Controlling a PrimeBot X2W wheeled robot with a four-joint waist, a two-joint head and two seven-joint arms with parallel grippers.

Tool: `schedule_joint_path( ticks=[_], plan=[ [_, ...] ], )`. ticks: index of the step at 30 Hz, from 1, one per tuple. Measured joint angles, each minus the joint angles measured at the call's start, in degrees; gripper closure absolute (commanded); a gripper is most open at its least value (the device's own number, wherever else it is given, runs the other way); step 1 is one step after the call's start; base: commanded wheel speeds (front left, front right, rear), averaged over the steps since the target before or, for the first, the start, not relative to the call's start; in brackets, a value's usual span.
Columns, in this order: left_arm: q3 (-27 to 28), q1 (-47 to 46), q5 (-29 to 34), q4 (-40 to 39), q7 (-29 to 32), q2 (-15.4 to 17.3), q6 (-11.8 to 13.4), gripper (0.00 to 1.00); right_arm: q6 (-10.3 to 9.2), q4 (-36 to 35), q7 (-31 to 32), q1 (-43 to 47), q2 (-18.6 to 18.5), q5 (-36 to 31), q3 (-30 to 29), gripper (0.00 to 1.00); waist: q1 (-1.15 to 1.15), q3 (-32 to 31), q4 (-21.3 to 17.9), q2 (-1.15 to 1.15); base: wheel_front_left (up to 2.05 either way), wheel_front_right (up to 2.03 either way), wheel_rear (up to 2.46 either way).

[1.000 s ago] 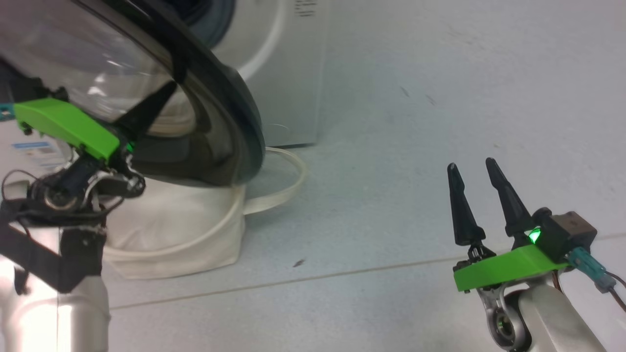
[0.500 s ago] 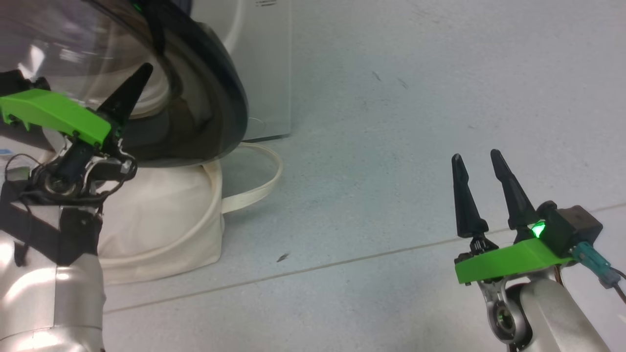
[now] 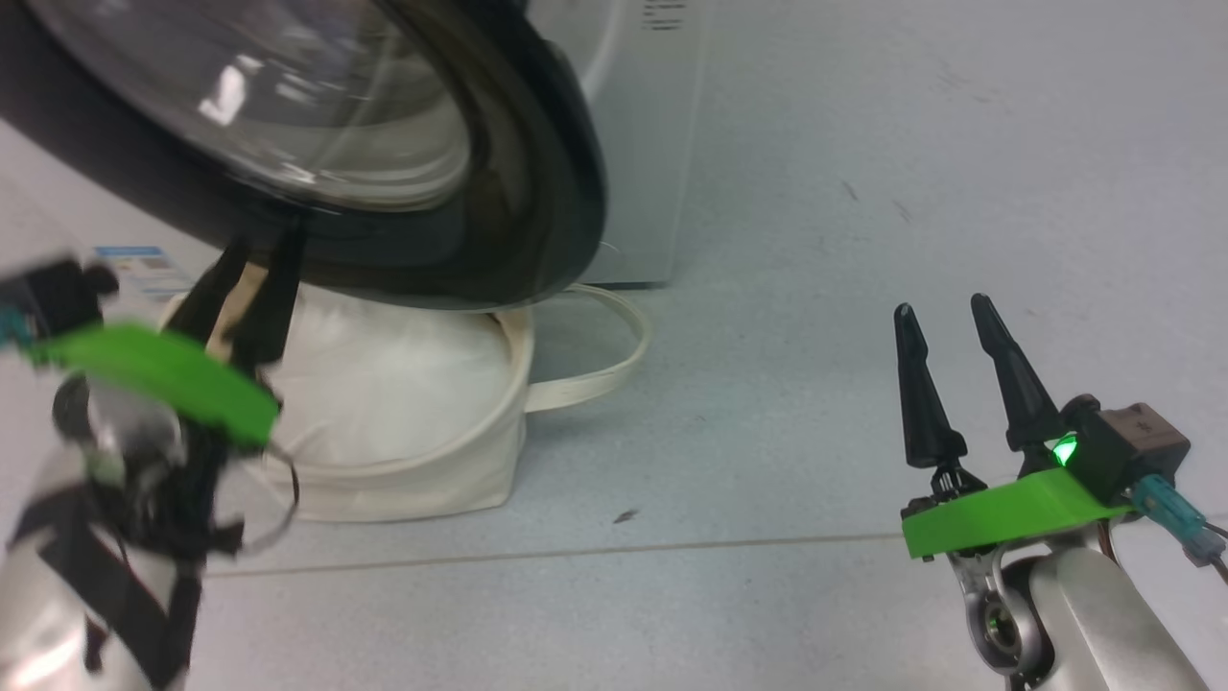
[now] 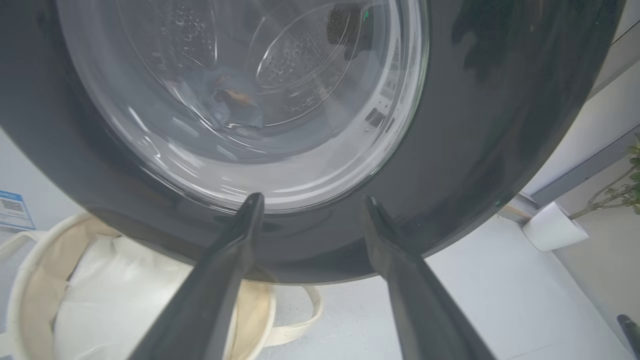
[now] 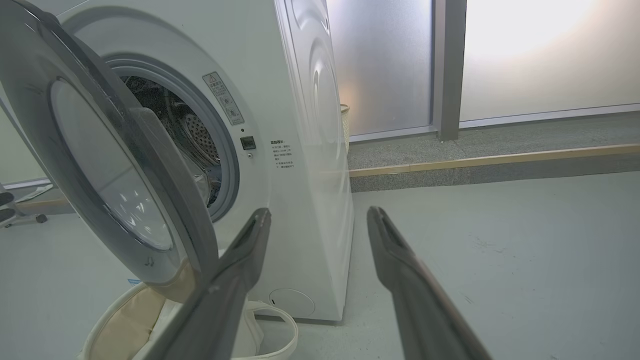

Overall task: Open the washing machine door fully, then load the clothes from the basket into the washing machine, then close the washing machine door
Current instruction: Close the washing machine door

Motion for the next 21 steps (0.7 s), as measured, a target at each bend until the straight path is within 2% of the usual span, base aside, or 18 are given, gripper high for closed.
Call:
schedule_joint_path(
  ticks=[3,7,8,12,17,21],
  plan=[
    [-3.3,5.1,6.0,0.0,-10.4,2.0,0.0,0.00,0.00,0.0,0.0,0.0,-0.1,0.0,0.0,0.00,0.00,-0.6,1.6,0.00,0.00,0.00,0.00],
    [-5.9,9.1,13.9,1.7,-24.6,2.8,0.0,0.00,0.00,0.0,0.0,0.1,-1.3,0.0,-0.2,0.00,0.00,-1.5,3.3,0.00,0.00,0.00,0.00],
    [-6.0,9.4,15.5,2.5,-26.6,3.1,0.0,0.00,0.00,0.0,0.0,0.1,-1.6,0.0,-0.4,0.00,0.00,-1.7,3.7,0.00,0.00,0.00,0.00],
    [-6.2,10.5,21.2,4.3,-28.8,3.1,0.8,0.00,0.00,0.0,0.0,0.3,-2.0,0.0,-0.6,0.00,0.00,-2.5,4.8,0.00,0.00,0.00,0.00],
    [0.5,11.8,24.1,1.2,-28.8,0.6,1.5,0.00,0.00,0.0,0.0,0.4,-2.6,0.0,-0.5,0.00,0.00,-3.5,5.6,0.00,0.00,0.00,0.00],
    [2.6,13.9,25.6,1.5,-28.8,-0.4,0.9,0.00,0.00,0.0,0.0,0.8,-3.1,0.0,-0.5,0.00,0.00,-4.1,5.9,0.00,0.00,0.00,0.00]
  ],
)
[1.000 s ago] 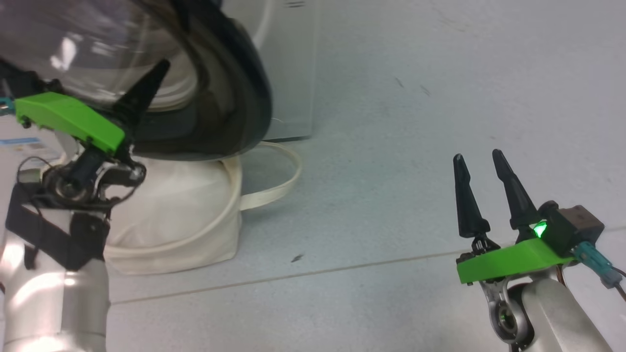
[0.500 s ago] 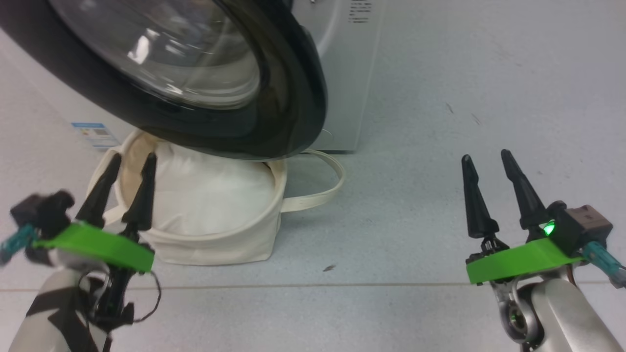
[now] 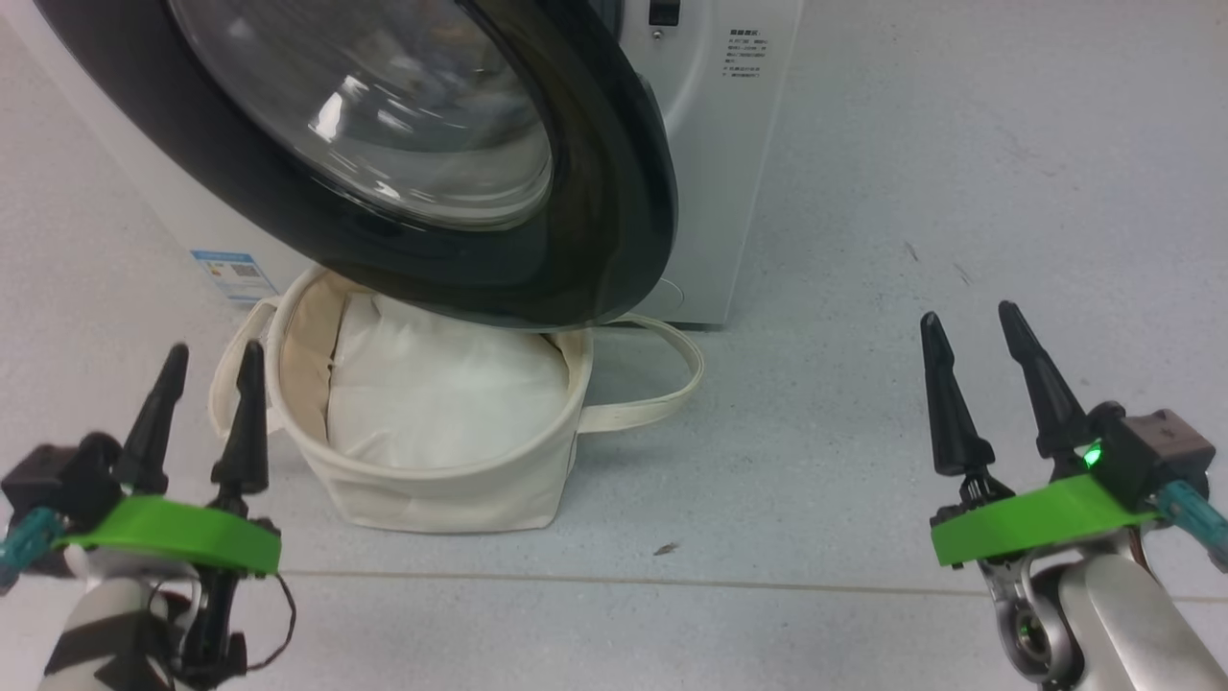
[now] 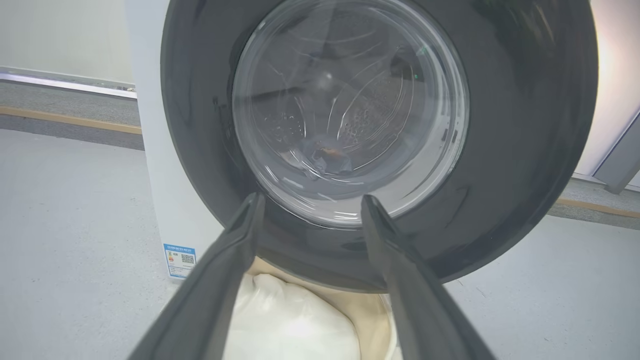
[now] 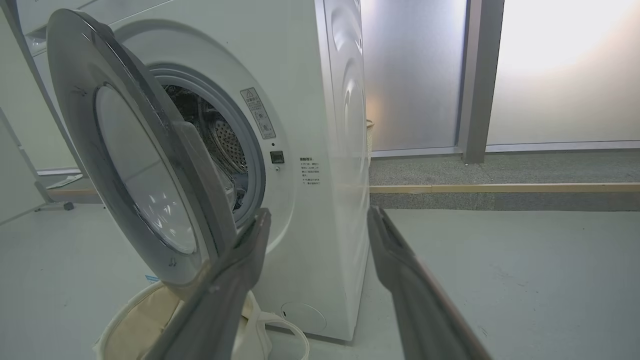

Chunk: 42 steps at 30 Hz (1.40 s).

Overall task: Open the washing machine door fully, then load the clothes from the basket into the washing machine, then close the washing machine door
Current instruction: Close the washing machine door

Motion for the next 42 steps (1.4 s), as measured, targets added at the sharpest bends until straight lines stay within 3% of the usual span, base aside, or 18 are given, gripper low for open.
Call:
schedule_joint_path(
  ticks=[15,16,22,27,34,42],
  plan=[
    [3.2,0.6,2.0,0.3,0.0,-1.7,-1.0,0.00,0.00,0.2,0.0,0.8,0.0,0.1,0.0,0.00,0.00,-0.2,0.5,0.00,0.00,0.00,0.00],
    [3.2,0.6,2.0,0.3,0.0,-1.7,-1.0,0.00,0.00,0.4,0.0,0.8,0.0,0.5,0.2,0.99,0.00,-0.3,0.6,0.00,0.00,0.00,0.00],
    [2.6,0.6,2.0,0.0,0.0,-1.9,-1.0,0.00,0.00,-0.2,0.0,0.8,-0.6,1.1,3.4,1.00,0.01,-0.6,1.5,0.00,0.00,0.00,0.00],
    [2.7,0.7,2.0,-0.3,0.0,-1.9,-1.0,0.00,0.00,0.1,0.0,-0.2,-1.0,2.0,11.2,1.00,0.00,-0.9,2.9,0.00,0.00,0.00,0.00],
    [1.3,0.7,1.9,-1.1,0.0,-2.2,-1.0,0.00,0.00,6.2,0.0,-11.5,-0.6,4.8,19.4,1.00,0.01,-0.2,5.9,0.00,0.00,0.00,0.00],
    [-0.5,0.3,0.7,-1.5,0.0,-3.5,-1.0,0.00,0.00,14.4,0.0,-19.5,-0.7,6.4,20.8,1.00,0.01,1.3,10.4,0.00,0.00,0.00,0.00]
  ],
)
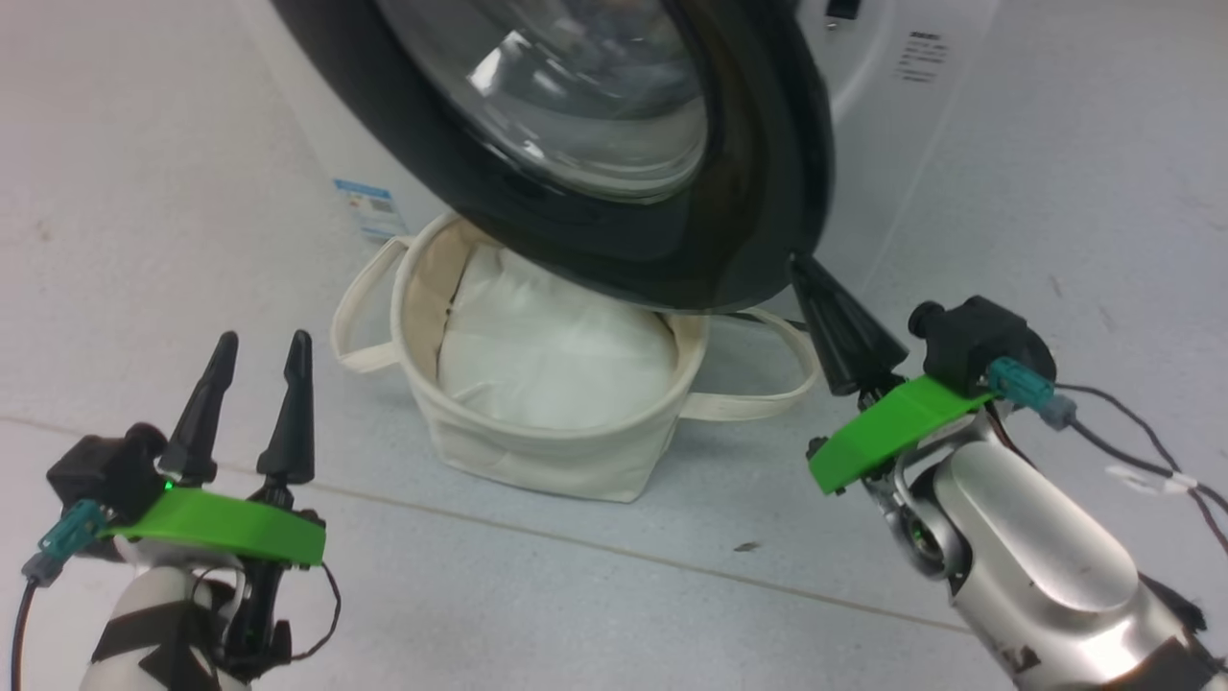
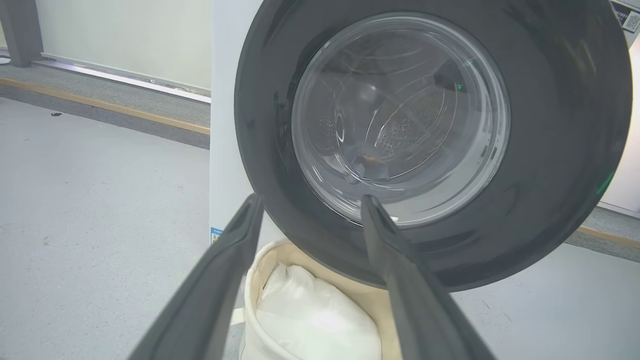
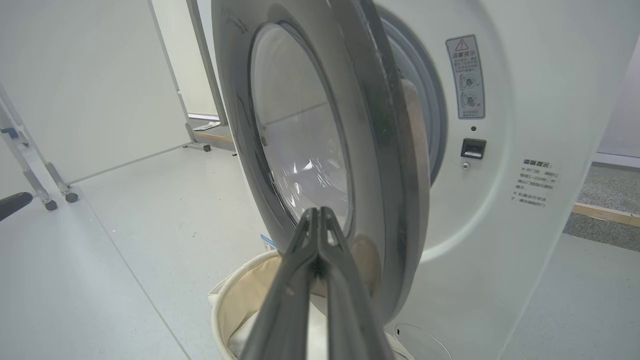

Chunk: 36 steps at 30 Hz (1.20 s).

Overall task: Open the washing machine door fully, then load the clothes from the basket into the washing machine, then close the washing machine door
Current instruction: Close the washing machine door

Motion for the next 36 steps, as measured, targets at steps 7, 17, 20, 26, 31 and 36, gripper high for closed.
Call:
schedule_joint_path(
  ticks=[7,17,20,26,31,36],
  plan=[
    [-0.4,-1.7,-0.3,-0.2,0.0,-0.3,0.0,0.00,0.00,3.7,0.0,-3.7,-0.8,0.3,-0.6,1.00,0.00,2.2,3.2,0.00,0.00,0.00,0.00],
    [-0.4,-3.0,-0.9,-0.4,0.0,-0.7,0.0,0.00,0.00,6.4,0.0,-6.6,-2.5,0.2,-2.4,1.00,0.01,5.4,6.2,0.00,0.00,0.00,0.00],
    [-0.4,-3.0,-0.9,-0.6,0.0,-0.9,0.0,0.00,0.00,6.6,0.0,-7.2,-3.5,0.2,-2.8,1.00,0.00,5.9,6.6,0.00,0.00,0.00,0.00],
    [-0.5,-3.0,-1.3,-0.9,0.0,-1.3,0.0,0.00,0.01,6.6,0.0,-7.8,-4.7,-0.3,-4.1,1.00,0.00,7.0,7.1,0.00,0.00,0.00,0.00],
    [-0.5,-3.3,-1.8,-1.2,0.0,-1.5,0.0,0.00,0.01,6.7,0.0,-9.2,-6.6,-0.4,-6.1,1.00,0.00,8.6,7.5,0.00,0.00,0.00,0.00],
    [-1.6,-4.6,-2.2,-1.9,0.0,-1.5,0.0,0.00,0.03,6.8,0.0,-11.8,-8.1,-1.3,-6.4,1.00,0.00,10.6,8.2,0.00,0.00,0.00,0.00]
  ],
)
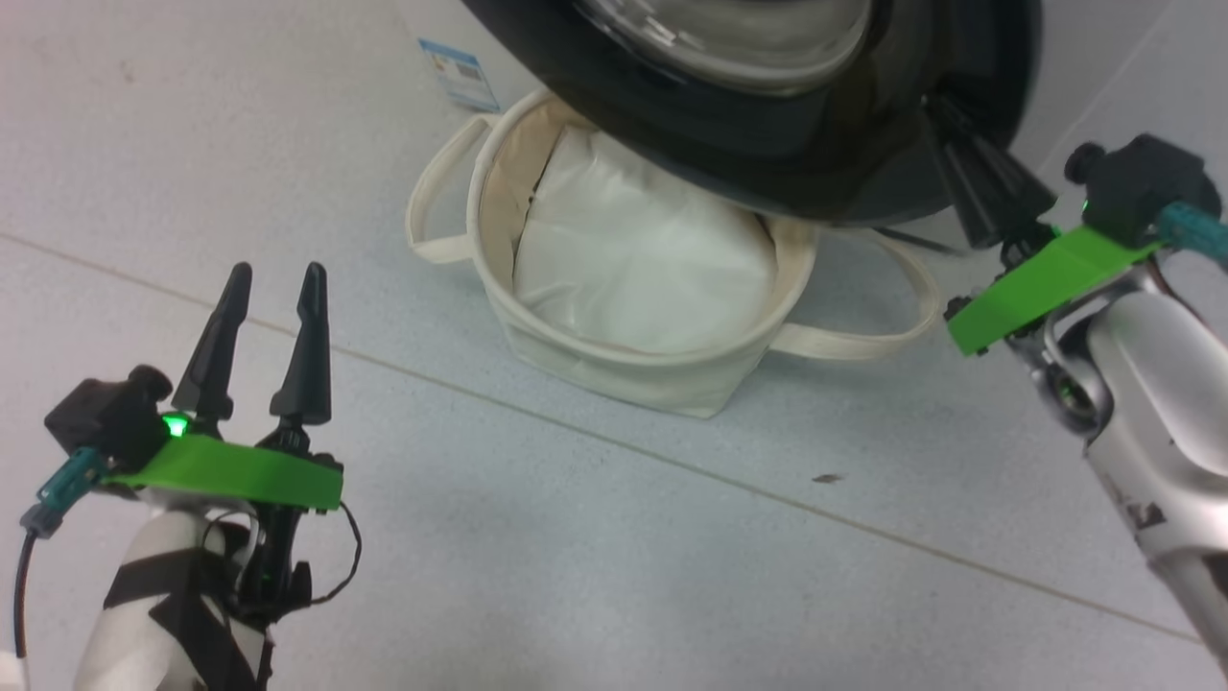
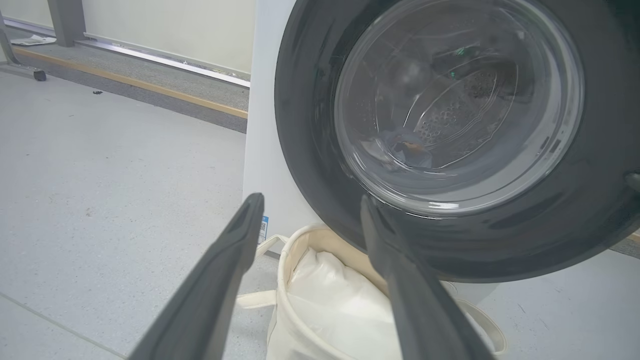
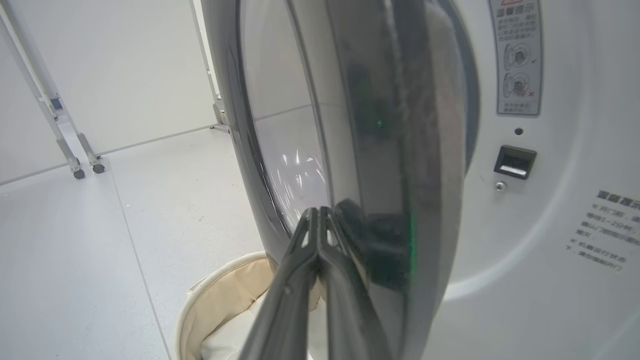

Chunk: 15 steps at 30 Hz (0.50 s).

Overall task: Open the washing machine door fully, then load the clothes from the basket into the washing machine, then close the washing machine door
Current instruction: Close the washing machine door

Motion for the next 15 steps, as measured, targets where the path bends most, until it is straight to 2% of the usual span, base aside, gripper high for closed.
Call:
schedule_joint_path(
  ticks=[7,15],
  plan=[
    [-0.2,-2.0,-1.0,-1.1,0.0,0.0,0.0,0.00,0.00,0.7,0.0,-6.0,-2.2,-0.7,-0.7,1.00,0.01,4.4,0.8,0.00,0.00,0.00,0.00],
    [-0.3,-3.2,-1.6,-1.7,0.0,0.0,0.0,0.00,0.00,2.8,0.0,-11.0,-2.6,-1.5,-5.1,1.00,0.00,8.0,1.6,0.00,0.00,0.00,0.00]
  ],
)
